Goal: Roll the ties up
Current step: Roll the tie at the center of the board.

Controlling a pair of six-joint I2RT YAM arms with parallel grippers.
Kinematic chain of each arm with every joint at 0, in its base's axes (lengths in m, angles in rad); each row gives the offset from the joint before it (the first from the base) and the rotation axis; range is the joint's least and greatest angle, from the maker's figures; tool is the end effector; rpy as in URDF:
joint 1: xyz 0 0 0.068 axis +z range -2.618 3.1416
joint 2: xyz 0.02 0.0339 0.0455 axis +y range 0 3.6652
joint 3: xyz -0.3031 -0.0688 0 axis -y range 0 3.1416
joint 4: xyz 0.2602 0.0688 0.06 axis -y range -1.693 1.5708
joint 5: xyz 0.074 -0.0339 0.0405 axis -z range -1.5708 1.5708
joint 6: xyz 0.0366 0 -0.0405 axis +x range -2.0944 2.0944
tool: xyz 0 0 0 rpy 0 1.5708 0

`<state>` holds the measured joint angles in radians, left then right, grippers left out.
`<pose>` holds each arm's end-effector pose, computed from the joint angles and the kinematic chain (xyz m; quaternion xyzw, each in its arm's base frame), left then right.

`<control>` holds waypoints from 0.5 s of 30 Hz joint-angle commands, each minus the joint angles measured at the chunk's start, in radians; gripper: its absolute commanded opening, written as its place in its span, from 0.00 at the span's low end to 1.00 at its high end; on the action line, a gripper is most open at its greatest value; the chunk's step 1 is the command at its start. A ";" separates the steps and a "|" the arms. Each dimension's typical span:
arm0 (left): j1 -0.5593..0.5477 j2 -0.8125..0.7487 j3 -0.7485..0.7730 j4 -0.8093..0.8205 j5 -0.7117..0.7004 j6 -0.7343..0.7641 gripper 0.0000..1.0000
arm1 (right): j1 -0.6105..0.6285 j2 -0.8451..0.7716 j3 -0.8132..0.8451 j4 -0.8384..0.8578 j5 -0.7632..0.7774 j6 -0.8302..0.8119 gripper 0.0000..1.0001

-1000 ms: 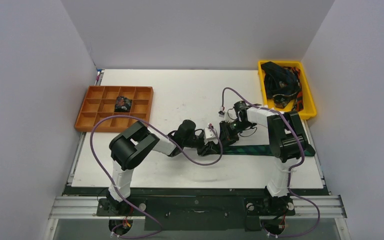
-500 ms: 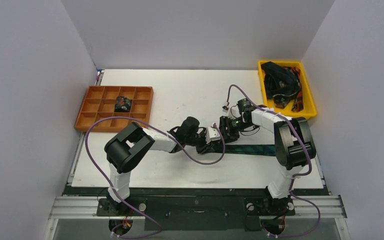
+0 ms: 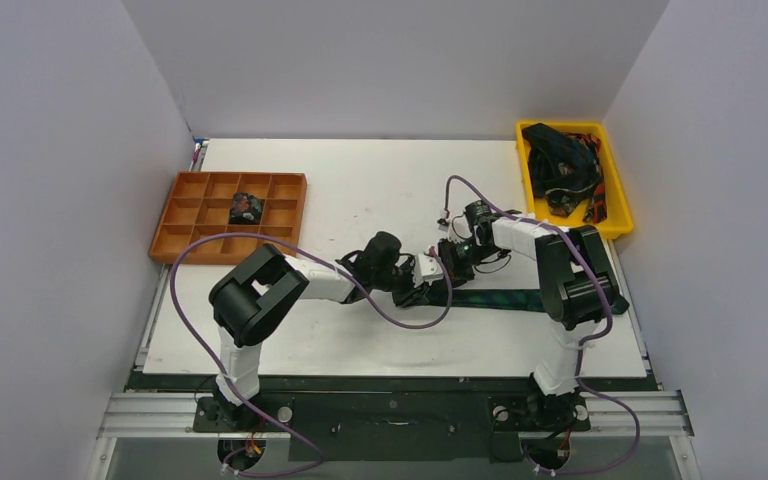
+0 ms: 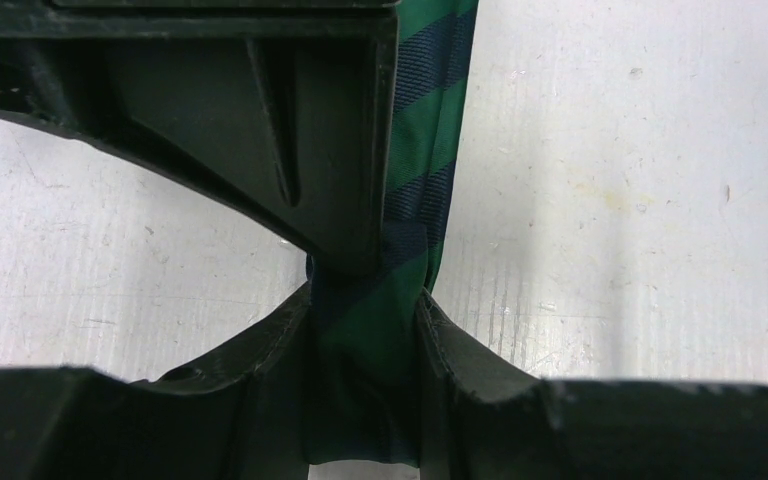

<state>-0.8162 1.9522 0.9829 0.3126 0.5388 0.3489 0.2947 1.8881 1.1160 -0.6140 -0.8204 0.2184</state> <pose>0.2692 -0.3138 0.1499 0.5740 0.6577 -0.3308 0.3585 0.3377 0.1305 0.1657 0.0716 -0.9111 -0.4056 0.0190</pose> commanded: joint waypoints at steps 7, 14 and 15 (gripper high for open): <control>0.020 0.033 -0.004 -0.170 -0.037 0.049 0.20 | -0.007 0.069 -0.005 -0.102 0.207 -0.158 0.00; 0.023 0.032 -0.016 -0.173 -0.022 0.060 0.19 | -0.104 -0.054 -0.055 -0.074 0.042 -0.089 0.26; 0.021 0.035 -0.017 -0.170 -0.020 0.059 0.19 | -0.107 -0.061 -0.059 -0.058 0.011 -0.083 0.30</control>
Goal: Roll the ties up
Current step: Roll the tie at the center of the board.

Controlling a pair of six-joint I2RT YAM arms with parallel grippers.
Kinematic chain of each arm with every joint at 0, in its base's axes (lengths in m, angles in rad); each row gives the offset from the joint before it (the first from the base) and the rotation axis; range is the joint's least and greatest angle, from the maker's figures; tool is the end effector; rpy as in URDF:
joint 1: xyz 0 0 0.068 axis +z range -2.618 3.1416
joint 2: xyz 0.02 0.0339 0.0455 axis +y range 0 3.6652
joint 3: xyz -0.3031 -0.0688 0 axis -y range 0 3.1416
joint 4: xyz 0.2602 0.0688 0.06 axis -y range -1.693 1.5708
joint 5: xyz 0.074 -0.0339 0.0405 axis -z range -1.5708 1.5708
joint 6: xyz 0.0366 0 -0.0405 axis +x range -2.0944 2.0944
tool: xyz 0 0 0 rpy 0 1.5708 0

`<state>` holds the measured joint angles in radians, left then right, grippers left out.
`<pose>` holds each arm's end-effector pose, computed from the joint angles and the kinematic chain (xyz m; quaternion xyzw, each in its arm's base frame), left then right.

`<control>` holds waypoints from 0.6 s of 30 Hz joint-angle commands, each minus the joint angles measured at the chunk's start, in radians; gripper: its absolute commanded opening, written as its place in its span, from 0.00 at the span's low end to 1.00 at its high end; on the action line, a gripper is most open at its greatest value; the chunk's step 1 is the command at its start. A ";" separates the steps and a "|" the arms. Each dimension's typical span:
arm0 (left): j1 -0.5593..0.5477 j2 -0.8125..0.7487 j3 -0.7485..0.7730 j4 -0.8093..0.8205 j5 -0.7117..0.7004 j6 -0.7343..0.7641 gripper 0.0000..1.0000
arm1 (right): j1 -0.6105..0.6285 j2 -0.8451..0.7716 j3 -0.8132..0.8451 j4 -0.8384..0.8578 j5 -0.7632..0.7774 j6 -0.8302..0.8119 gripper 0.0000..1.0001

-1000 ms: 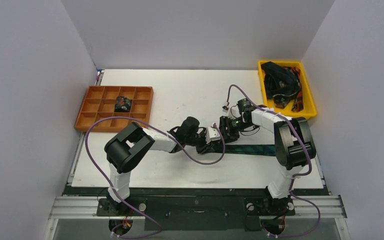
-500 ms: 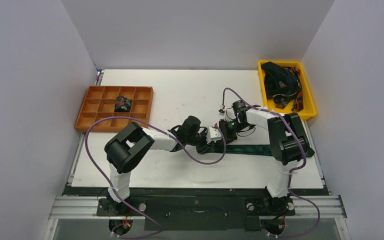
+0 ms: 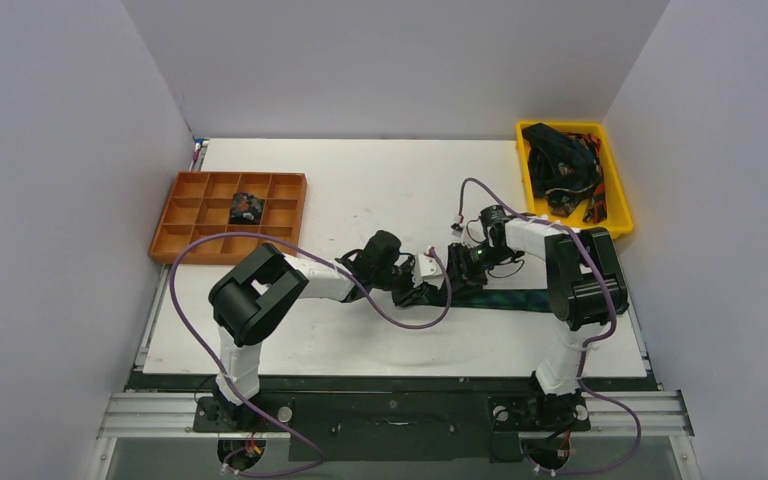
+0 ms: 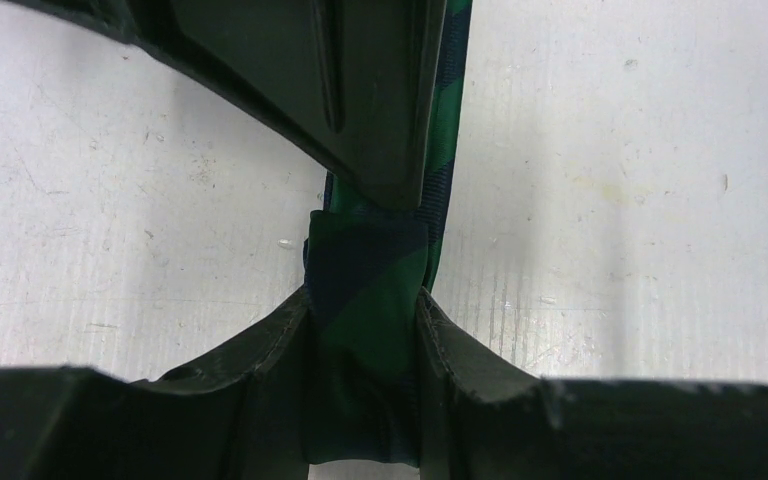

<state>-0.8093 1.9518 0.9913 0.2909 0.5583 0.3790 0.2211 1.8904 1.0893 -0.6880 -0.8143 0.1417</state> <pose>0.2712 -0.3126 0.1508 0.5839 0.6499 -0.3317 0.3560 0.3332 0.1022 0.1574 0.0526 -0.9161 -0.3959 0.0345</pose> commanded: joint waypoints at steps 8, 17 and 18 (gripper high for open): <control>0.012 0.043 -0.016 -0.151 -0.037 0.034 0.19 | -0.002 -0.051 -0.066 0.179 -0.103 0.099 0.41; 0.012 0.043 -0.019 -0.154 -0.041 0.032 0.20 | 0.024 -0.013 -0.075 0.293 -0.146 0.167 0.30; 0.013 0.042 -0.018 -0.154 -0.041 0.032 0.20 | 0.025 -0.016 -0.078 0.286 -0.147 0.157 0.23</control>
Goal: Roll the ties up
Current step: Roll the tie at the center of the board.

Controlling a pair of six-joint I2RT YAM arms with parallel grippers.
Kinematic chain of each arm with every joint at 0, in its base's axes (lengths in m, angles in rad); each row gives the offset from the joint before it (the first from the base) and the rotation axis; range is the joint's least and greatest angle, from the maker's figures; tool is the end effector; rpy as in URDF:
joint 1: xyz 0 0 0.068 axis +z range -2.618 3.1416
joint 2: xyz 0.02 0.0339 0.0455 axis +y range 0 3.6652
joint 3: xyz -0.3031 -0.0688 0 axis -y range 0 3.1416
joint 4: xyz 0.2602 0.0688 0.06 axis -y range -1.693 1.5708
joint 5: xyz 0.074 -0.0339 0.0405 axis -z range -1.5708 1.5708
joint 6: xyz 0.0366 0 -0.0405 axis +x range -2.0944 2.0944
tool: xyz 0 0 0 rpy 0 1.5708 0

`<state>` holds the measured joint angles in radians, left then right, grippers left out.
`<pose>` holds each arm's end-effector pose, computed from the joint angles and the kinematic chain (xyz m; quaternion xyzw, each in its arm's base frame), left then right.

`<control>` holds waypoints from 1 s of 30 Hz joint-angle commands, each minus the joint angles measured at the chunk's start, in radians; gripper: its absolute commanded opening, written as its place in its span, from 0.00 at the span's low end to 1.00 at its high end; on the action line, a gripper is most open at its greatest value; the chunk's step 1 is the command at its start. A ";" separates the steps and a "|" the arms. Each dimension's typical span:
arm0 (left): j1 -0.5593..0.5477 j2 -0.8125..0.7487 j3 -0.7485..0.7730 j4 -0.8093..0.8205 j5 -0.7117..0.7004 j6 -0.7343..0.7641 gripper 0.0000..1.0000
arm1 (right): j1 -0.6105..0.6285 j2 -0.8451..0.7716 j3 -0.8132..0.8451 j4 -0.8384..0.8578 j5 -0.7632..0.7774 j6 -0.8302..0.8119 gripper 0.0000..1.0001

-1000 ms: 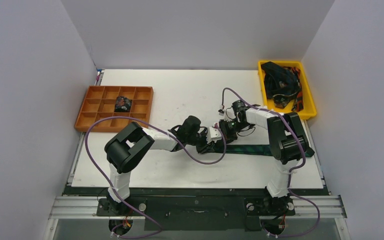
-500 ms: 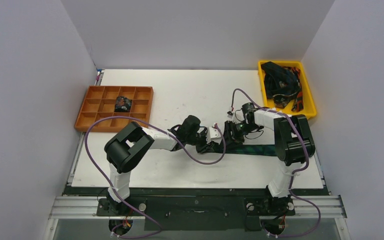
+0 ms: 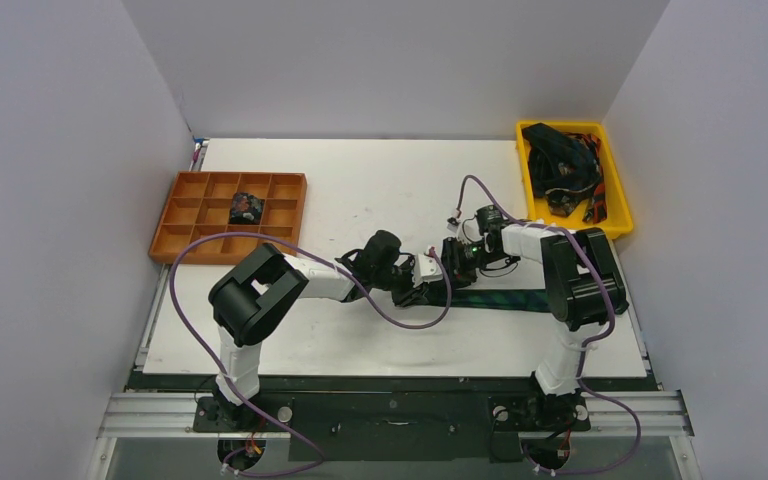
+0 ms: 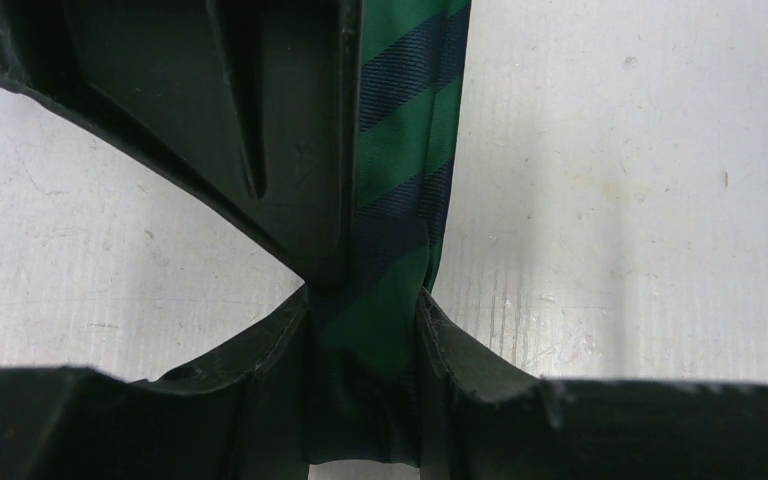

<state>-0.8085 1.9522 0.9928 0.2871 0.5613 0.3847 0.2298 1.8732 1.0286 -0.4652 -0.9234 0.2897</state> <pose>0.2714 -0.3125 0.1508 0.5858 0.6484 -0.3317 0.3555 0.3368 0.1088 0.1553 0.0314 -0.8890 -0.4568 0.0008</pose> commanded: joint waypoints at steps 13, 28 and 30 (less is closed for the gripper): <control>0.014 0.047 -0.013 -0.147 -0.049 0.012 0.21 | 0.011 0.009 -0.021 -0.100 -0.037 -0.121 0.42; 0.046 -0.052 -0.148 0.135 0.038 -0.029 0.65 | -0.003 0.077 -0.023 -0.158 0.199 -0.178 0.00; 0.047 -0.069 -0.182 0.198 0.051 -0.025 0.68 | -0.005 0.101 -0.012 -0.177 0.248 -0.188 0.00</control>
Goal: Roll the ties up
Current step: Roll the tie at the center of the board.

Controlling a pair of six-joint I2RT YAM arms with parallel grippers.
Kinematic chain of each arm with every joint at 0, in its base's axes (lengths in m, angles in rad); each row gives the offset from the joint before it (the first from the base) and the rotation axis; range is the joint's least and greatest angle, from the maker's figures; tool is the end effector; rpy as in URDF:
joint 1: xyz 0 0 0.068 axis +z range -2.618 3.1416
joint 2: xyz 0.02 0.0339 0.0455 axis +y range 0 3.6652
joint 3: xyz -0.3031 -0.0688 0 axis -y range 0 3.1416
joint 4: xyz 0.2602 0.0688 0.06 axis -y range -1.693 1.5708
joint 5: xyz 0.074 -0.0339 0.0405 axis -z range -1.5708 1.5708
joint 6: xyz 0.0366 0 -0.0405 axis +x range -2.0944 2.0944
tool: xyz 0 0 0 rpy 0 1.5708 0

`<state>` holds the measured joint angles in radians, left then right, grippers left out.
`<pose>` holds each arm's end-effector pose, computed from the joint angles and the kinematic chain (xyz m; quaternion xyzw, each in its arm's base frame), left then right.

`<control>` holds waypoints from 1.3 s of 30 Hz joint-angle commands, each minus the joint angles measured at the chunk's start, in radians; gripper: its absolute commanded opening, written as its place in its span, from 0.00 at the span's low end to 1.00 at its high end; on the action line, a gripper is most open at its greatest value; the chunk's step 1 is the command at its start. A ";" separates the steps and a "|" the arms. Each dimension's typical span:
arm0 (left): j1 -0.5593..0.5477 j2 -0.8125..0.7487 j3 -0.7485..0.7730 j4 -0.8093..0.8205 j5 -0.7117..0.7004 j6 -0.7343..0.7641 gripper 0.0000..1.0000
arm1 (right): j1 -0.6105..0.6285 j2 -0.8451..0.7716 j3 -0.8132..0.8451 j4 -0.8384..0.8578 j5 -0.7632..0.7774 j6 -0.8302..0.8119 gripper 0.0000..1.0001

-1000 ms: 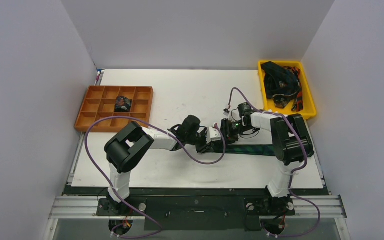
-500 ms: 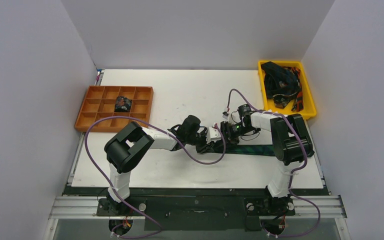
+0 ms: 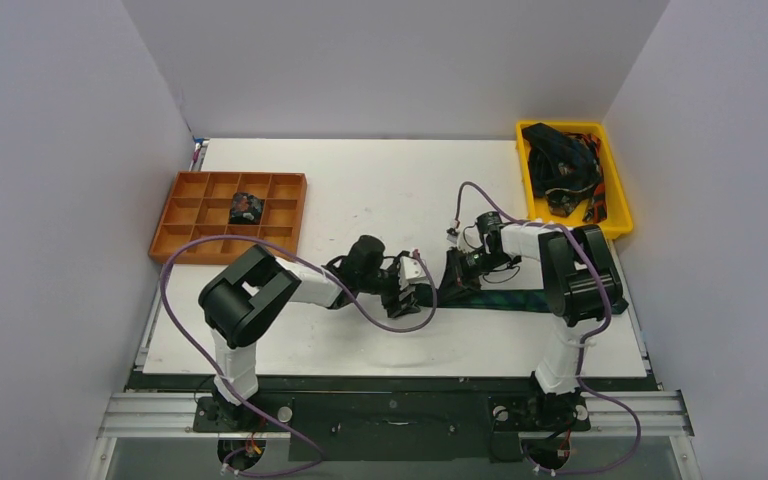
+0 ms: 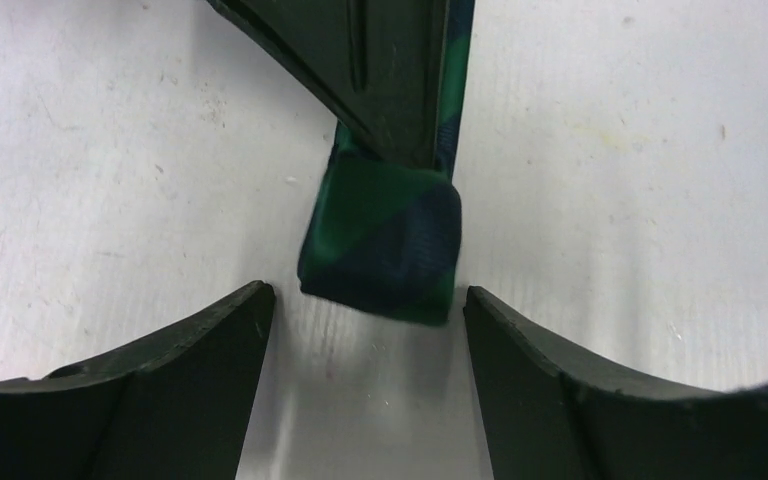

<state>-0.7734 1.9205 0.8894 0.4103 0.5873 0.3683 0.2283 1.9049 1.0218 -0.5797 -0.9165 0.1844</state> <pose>0.2678 -0.2898 0.1451 0.5713 0.6447 -0.3402 0.3770 0.3259 0.1055 0.1412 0.0435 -0.8948 -0.4423 0.0431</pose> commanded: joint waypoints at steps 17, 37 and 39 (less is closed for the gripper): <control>-0.004 0.153 -0.041 0.482 0.118 -0.115 0.58 | 0.025 0.206 0.106 -0.153 0.368 -0.163 0.00; -0.046 0.095 -0.004 -0.095 -0.078 0.018 0.14 | -0.019 -0.097 0.104 -0.185 0.067 -0.168 0.47; -0.047 0.096 0.008 -0.125 -0.090 0.010 0.15 | -0.011 -0.138 0.090 -0.181 0.018 -0.146 0.50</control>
<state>-0.8204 1.9953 0.9043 0.5606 0.6132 0.3481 0.2249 1.8820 1.1328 -0.8005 -0.8619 0.0525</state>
